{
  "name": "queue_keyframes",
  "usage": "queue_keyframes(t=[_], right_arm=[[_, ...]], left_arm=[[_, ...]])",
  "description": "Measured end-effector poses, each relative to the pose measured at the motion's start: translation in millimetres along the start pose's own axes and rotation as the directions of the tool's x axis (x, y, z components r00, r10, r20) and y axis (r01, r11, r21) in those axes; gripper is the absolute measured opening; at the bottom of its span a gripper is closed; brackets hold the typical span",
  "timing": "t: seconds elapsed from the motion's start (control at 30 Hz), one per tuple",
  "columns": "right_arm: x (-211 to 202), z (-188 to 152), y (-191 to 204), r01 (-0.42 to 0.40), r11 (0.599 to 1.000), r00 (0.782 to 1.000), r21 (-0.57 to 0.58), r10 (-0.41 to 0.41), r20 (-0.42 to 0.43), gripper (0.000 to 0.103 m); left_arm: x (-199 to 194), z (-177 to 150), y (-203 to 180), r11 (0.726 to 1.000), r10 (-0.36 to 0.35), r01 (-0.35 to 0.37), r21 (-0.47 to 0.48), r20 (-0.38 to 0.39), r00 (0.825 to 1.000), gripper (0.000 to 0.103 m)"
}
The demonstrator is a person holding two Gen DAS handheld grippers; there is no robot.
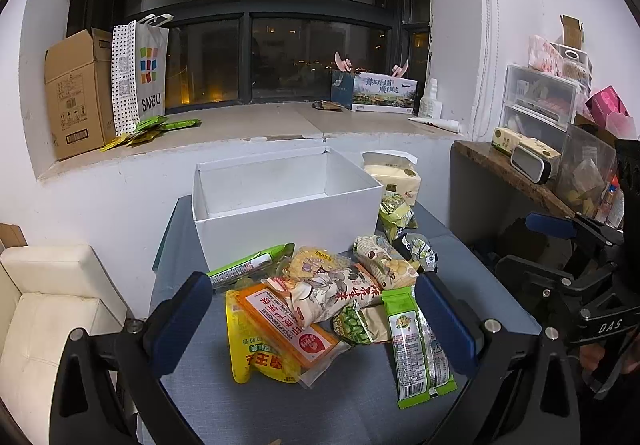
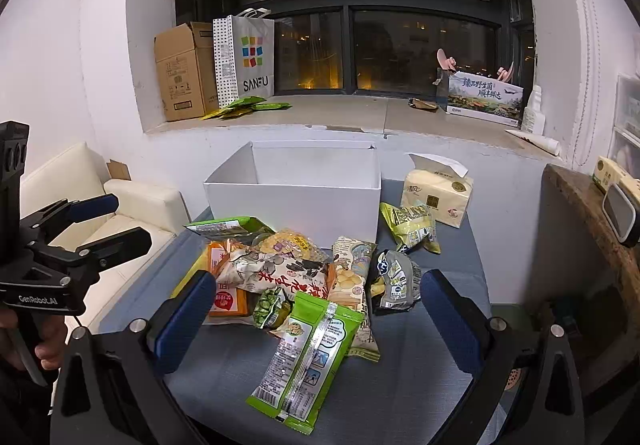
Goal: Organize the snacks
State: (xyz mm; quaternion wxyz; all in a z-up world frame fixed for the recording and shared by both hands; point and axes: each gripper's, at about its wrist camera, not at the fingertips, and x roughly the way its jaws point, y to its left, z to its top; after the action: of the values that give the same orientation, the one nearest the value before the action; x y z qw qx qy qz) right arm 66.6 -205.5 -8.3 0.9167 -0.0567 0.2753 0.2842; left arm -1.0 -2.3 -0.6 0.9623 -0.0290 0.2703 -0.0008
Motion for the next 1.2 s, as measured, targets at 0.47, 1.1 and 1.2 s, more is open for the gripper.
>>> queue_keyframes(t=[0.47, 1.1, 1.2], right_arm=[[-1.0, 0.5, 1.2, 0.001, 1.0, 1.0, -0.006, -0.001, -0.001, 0.103], [-0.2, -0.1, -0.2, 0.006, 1.0, 1.0, 0.002, -0.006, -0.011, 0.103], [-0.1, -0.7, -0.6, 0.007, 1.0, 1.0, 0.003, -0.007, -0.01, 0.103]], left_arm=[[0.5, -2.6, -0.4, 1.0, -0.003, 0.003, 0.002, -0.008, 1.0, 0.103], [2.3, -1.9, -1.4, 1.0, -0.01, 0.01, 0.007, -0.014, 1.0, 0.103], [2.0, -2.0, -2.0, 1.0, -0.012, 0.012, 0.008, -0.014, 1.0, 0.103]])
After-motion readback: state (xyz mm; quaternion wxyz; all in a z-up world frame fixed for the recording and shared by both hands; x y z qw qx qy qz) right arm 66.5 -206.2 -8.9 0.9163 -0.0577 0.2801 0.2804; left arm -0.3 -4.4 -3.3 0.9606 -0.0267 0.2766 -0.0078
